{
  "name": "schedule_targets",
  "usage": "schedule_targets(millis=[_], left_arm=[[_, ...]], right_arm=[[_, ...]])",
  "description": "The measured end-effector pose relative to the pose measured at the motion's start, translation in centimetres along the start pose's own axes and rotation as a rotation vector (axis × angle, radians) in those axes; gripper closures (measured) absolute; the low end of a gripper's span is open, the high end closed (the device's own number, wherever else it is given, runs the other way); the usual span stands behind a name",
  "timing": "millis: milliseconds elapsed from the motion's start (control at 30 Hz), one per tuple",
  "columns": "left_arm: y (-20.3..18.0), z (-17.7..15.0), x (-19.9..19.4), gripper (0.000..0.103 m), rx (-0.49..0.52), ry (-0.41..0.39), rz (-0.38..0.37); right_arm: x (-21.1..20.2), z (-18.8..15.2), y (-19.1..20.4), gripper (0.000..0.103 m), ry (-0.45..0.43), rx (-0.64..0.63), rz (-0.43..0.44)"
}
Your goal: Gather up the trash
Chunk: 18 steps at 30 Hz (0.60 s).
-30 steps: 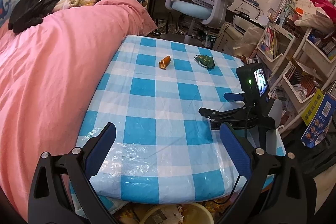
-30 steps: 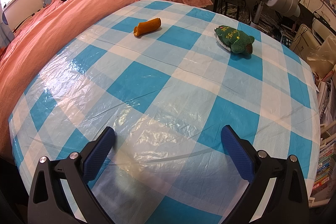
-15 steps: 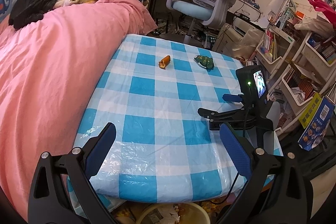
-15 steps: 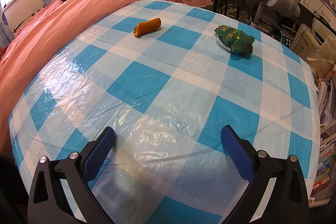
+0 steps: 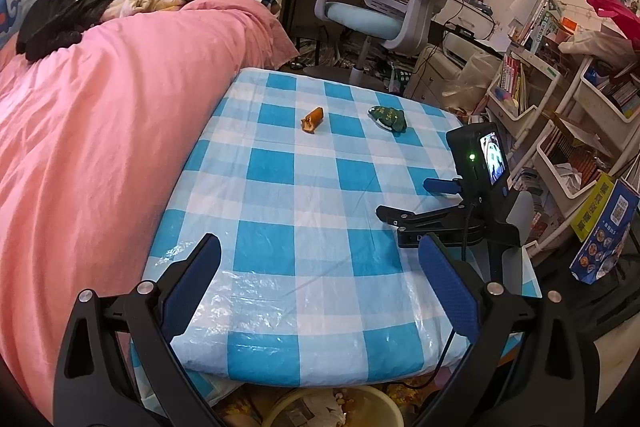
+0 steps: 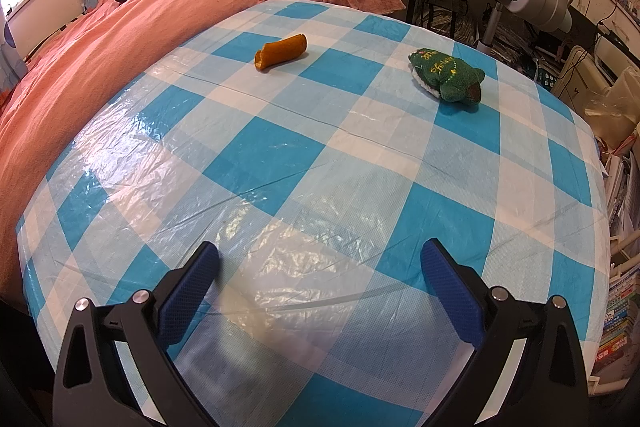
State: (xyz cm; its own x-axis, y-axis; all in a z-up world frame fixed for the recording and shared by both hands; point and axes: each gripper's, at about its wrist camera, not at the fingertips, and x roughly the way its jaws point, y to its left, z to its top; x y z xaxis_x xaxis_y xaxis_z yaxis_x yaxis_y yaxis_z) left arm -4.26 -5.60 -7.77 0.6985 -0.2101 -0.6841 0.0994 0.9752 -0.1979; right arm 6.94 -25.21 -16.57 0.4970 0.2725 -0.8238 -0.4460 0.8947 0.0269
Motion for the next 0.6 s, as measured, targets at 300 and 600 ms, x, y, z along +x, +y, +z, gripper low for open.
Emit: schedule_targets(millis=[300,600], left_arm=[[-0.01,0.04,-0.12,0.008,-0.010,0.001,-0.005],[-0.13,0.07,-0.38,0.008,-0.011,-0.003,-0.011]], right_arm=[[0.03,0.02,-0.02,0.006,0.000,0.000,0.000],[0.00,0.00,0.00,0.006,0.000,0.000,0.000]])
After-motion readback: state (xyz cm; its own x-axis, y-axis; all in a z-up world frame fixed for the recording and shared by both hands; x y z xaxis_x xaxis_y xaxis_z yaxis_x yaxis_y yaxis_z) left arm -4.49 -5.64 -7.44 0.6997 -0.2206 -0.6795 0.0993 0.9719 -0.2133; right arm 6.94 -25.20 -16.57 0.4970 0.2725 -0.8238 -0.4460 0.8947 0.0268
